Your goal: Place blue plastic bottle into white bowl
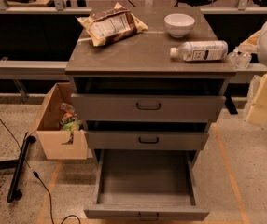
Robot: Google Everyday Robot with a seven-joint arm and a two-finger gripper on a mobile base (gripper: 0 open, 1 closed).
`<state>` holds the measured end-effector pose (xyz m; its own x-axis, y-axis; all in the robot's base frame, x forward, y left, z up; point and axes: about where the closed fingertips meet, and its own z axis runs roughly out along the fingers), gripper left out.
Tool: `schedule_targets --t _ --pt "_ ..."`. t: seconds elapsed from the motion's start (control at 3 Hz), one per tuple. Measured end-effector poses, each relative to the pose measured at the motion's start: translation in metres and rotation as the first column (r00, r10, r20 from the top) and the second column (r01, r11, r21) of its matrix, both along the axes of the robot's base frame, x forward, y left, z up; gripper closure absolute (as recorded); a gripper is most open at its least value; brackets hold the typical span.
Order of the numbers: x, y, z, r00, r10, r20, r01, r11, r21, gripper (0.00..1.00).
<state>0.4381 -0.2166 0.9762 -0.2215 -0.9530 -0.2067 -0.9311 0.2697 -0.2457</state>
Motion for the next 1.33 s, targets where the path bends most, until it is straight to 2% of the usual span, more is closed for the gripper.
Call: schedule_targets --t 0.33,0.67,1.0,1.33 --pt "0.000 0.000 0.000 1.0000 0.000 0.000 0.000 1.000 0.000 0.00" --pt "0.027 -0.005 -0.005 0.9987 0.022 0.047 -0.023 1.000 0.018 0.00" --pt "0.095 -0.030 -0.017 0.9905 0.064 0.121 -0.067 0.997 0.021 0.00" --pt "0.162 -0.053 -0.041 0.9854 0.107 0.133 -0.111 0.994 0.024 0.00"
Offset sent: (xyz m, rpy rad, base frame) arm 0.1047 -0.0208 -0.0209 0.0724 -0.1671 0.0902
